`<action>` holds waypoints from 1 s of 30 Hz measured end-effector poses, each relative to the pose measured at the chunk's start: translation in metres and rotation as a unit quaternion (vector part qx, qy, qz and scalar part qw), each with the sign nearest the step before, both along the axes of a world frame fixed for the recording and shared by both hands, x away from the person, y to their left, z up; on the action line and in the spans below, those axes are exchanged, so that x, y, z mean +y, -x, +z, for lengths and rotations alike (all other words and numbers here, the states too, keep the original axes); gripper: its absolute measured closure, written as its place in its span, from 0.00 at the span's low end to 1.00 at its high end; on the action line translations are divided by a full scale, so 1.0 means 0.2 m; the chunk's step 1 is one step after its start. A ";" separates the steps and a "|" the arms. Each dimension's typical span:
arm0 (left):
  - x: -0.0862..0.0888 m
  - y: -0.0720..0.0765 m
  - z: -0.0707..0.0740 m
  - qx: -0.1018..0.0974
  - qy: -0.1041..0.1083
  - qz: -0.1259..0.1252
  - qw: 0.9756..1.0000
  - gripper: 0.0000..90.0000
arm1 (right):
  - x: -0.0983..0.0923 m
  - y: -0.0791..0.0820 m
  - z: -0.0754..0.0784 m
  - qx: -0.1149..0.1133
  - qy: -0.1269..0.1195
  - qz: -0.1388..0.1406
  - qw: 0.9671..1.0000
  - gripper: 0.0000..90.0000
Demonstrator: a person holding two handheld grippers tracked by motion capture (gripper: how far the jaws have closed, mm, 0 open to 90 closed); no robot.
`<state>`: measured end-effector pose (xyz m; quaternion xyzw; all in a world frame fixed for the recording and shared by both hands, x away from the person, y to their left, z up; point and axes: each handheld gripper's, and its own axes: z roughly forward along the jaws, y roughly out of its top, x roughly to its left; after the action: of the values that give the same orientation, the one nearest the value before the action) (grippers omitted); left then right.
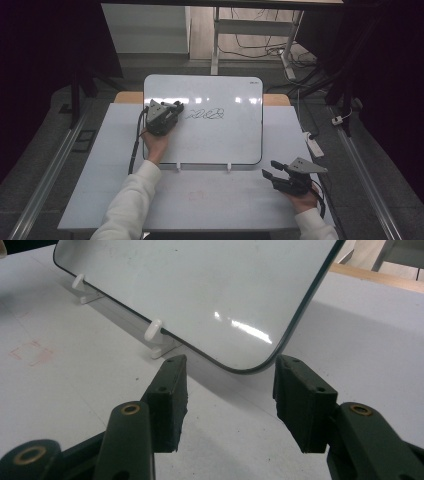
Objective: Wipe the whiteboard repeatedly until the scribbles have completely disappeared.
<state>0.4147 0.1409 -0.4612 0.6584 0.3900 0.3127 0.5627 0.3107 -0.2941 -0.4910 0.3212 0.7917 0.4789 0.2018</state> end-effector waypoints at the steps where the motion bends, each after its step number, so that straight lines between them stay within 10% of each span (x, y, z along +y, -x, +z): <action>1: -0.04 0.00 -0.01 0.000 0.001 -0.008 1.000 0.87 | 0.00 0.00 0.00 0.000 0.001 0.000 1.000 0.52; 6: -0.22 0.00 -0.02 -0.008 -0.013 -0.037 0.999 0.87 | 0.00 0.01 0.01 -0.002 -0.001 -0.003 1.000 0.52; 14: -0.06 -0.02 0.02 -0.005 -0.005 0.010 1.000 0.87 | -0.01 0.00 0.00 0.000 -0.002 -0.001 1.000 0.52; 24: -0.38 -0.02 -0.02 -0.012 -0.016 -0.042 0.999 0.87 | -0.01 0.01 0.01 -0.003 -0.003 -0.004 1.000 0.52; 30: -0.18 -0.03 0.02 -0.012 -0.014 0.004 1.000 0.87 | -0.02 0.01 0.00 -0.001 -0.005 -0.006 1.000 0.52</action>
<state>0.4198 0.1045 -0.4575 0.6603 0.3818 0.3284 0.5570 0.3082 -0.2986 -0.4907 0.3264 0.7870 0.4823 0.2037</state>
